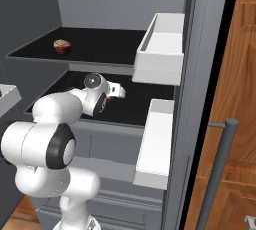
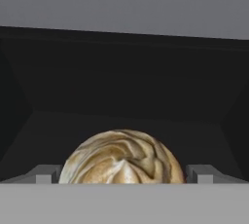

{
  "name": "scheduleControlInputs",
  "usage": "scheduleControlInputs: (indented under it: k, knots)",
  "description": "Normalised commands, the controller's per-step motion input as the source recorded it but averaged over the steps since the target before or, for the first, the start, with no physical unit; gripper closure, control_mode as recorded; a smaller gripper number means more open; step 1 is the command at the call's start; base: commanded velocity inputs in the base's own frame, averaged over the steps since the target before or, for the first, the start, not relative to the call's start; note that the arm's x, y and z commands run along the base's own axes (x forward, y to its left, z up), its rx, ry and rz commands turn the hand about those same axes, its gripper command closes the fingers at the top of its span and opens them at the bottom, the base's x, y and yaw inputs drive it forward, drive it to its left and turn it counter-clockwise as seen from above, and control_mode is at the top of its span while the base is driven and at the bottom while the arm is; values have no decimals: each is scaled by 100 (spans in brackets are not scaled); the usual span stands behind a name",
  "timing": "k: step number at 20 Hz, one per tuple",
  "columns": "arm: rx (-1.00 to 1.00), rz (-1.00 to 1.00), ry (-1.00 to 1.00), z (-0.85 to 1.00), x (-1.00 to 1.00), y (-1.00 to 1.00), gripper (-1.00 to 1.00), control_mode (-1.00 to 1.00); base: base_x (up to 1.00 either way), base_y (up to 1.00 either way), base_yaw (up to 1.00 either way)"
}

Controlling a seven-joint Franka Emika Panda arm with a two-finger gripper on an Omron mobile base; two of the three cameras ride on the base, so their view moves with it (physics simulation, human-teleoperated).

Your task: Take the cupcakes from the fridge and place them on the empty tray on the dining counter.

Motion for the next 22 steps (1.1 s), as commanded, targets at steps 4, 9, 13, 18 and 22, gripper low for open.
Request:
scheduleControlInputs:
  k: [4, 9, 13, 18, 22]
  knots:
    - [0, -2, 0, -27, 1, 0, -100, -100, 0, 0, 0]
    - [0, -3, 0, -25, 0, 0, 100, -100, 0, 0, 0]
    - [0, 0, 0, -2, 0, 0, 100, -100, 0, 0, 0]
    - [0, 3, -10, 7, -42, 0, 100, -100, 0, 0, 0]
    - [0, 6, -20, 57, -92, -10, 100, -100, 0, 0, 0]
